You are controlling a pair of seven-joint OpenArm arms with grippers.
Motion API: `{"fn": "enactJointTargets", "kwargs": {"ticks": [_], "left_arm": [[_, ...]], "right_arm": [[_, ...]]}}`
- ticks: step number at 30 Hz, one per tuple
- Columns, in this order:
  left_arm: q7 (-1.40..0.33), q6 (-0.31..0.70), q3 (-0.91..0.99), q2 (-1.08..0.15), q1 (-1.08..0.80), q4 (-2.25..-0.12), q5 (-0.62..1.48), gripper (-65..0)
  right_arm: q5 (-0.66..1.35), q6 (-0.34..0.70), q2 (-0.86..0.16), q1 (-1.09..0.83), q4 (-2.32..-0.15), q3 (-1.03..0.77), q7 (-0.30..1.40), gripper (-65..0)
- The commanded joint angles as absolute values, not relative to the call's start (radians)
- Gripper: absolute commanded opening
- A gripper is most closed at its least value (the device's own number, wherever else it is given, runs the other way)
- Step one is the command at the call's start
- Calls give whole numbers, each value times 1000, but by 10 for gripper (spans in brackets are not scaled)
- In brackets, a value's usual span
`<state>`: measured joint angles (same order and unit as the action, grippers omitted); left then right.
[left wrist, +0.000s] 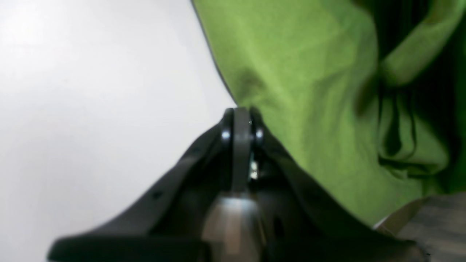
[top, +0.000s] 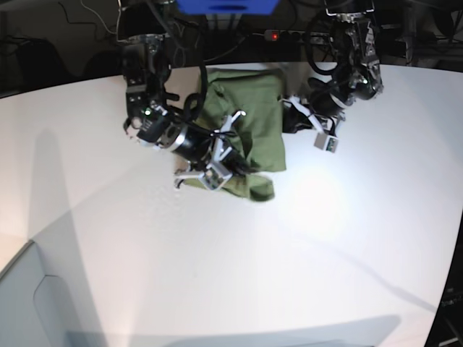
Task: Fold the T-shirt properly
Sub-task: 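Fold the lifted section over toward the left gripper with the right gripper, then press the folded layer flat and release the right gripper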
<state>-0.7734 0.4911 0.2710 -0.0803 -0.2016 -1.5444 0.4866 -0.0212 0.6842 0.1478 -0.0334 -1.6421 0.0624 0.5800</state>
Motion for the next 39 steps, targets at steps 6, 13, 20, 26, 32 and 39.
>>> {"fn": "enactJointTargets", "kwargs": {"ticks": [6,13,20,26,32,39], "left_arm": [[-789,489,271,-81,-200,-1554,469,-650],[-789,489,271,-84,-202,-1554,469,-650],[-789,489,271,-85,-203,-1554,469,-650],[-789,489,271,-85,-205,-1554,469,-650],[-789,489,271,-85,-205,-1554,469,-650],[-789,489,271,-85,-203,-1554,469,-650]], "right_arm": [[-2,698,157,-27,-1541,137,558,-646],[-2,698,157,-21,-1532,188,556,-646],[-2,698,157,1,-1573,185,556,-646],[-2,698,157,-4,-1570,185,526,-646],[-2,698,157,1,-1477,186,522,-644],[-4,698,157,2,-1486,189,530,-368]]}}
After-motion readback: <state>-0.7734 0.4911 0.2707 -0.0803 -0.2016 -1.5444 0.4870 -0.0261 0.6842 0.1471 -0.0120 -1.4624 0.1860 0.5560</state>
